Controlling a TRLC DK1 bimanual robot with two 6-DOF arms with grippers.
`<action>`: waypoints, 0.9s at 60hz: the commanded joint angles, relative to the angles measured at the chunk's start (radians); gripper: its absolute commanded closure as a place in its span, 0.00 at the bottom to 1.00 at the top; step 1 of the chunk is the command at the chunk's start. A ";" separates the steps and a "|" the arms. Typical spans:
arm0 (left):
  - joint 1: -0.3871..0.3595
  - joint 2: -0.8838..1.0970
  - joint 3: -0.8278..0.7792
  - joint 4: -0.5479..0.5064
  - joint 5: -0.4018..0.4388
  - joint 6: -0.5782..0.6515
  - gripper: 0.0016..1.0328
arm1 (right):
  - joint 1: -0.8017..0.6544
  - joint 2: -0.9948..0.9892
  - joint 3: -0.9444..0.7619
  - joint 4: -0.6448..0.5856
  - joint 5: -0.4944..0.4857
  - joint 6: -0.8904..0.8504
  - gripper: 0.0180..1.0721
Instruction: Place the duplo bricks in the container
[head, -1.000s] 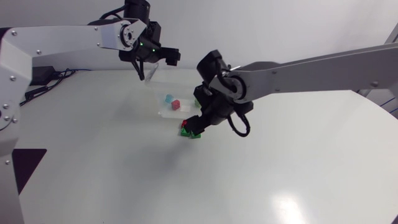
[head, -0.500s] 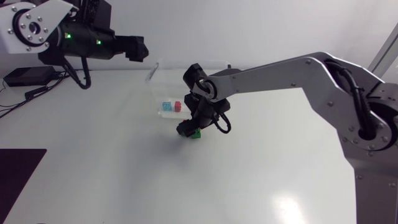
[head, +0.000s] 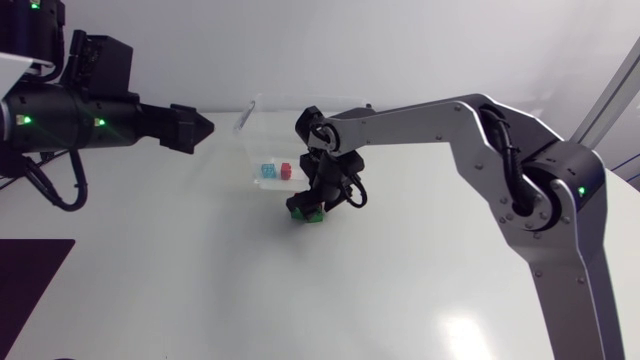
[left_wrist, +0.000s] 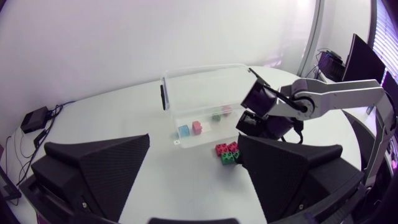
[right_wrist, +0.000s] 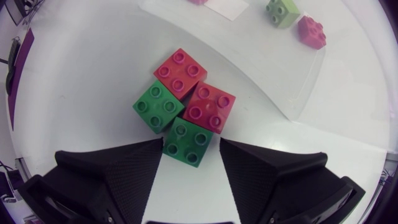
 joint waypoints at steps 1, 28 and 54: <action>0.007 -0.046 -0.027 -0.029 0.017 0.032 0.04 | 0.000 0.057 0.051 -0.033 -0.007 0.025 0.56; -0.098 0.109 -0.099 -0.073 0.051 0.069 0.05 | -0.023 -0.322 -0.207 -0.028 -0.014 0.027 0.71; -0.249 0.586 0.064 -0.026 0.026 -0.088 0.06 | -0.040 -0.500 -0.115 -0.053 0.014 0.051 0.71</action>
